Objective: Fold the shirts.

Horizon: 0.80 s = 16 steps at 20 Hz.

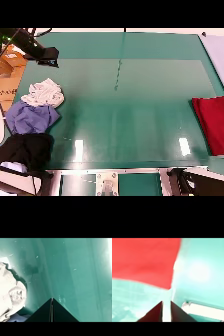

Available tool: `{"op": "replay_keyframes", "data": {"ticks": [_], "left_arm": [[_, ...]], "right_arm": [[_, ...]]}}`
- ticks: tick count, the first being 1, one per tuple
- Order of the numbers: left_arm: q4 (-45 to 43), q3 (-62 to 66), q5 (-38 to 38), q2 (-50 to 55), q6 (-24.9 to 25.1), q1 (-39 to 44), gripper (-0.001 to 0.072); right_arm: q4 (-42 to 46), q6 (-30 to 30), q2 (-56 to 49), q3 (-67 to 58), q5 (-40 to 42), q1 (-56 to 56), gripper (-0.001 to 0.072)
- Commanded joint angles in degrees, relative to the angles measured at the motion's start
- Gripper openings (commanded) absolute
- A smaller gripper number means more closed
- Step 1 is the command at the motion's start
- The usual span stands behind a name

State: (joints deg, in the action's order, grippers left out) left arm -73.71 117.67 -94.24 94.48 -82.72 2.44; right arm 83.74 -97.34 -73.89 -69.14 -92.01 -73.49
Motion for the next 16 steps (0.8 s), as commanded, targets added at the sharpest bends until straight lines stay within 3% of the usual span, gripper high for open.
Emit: {"op": "replay_keyframes", "data": {"ticks": [1,4,6,10,13,16], "left_arm": [[0.2,-0.09,-0.42,-2.64,0.0,0.0,0.0022],[0.2,-6.75,1.6,-9.33,-0.87,0.0,0.0021],[0.24,-15.04,2.4,-14.93,-1.42,0.0,0.0021],[0.26,-38.16,7.78,-28.63,-2.97,0.0,0.0021],[0.24,-53.33,10.32,-36.57,-2.75,0.0,0.0021],[0.22,-59.08,10.75,-38.51,-2.71,0.0,0.0022]], "right_arm": [[-5.27,0.02,2.62,-3.67,-1.03,13.29,0.0012],[-10.12,5.25,3.52,-3.63,3.02,32.15,0.0011],[-10.19,5.22,4.2,-3.06,3.3,43.74,0.0012],[-10.05,3.63,11.02,5.27,12.22,63.54,0.0012],[-10.05,1.84,13.53,10.29,15.13,73.26,0.0012],[-10.32,1.73,13.51,10.6,17.62,78.31,0.0011]]}}
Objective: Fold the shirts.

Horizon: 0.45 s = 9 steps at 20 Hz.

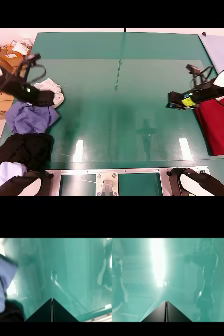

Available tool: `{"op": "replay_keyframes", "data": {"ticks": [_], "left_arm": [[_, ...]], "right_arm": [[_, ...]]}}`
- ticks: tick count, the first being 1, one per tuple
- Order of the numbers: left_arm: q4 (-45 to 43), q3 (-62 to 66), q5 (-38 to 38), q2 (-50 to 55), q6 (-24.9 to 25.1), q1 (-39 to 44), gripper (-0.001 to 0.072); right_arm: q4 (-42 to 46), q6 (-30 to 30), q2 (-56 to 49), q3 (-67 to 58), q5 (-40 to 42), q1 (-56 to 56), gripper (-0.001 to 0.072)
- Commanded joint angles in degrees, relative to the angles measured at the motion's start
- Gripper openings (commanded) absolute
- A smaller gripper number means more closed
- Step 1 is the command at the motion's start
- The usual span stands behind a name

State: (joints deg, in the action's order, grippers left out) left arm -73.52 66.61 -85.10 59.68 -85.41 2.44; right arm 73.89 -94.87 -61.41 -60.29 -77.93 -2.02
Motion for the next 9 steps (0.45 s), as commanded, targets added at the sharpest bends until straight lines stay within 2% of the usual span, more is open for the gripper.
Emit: {"op": "replay_keyframes", "data": {"ticks": [1,9], "left_arm": [[0.04,-8.48,1.68,-3.72,-0.07,0.0,0.0022],[0.02,-8.52,2.67,-3.72,-0.04,0.0,0.0023]], "right_arm": [[-0.42,-0.68,1.03,1.75,3.45,7.85,0.0012],[-0.42,-0.68,1.03,1.75,3.45,9.31,0.0012]]}}
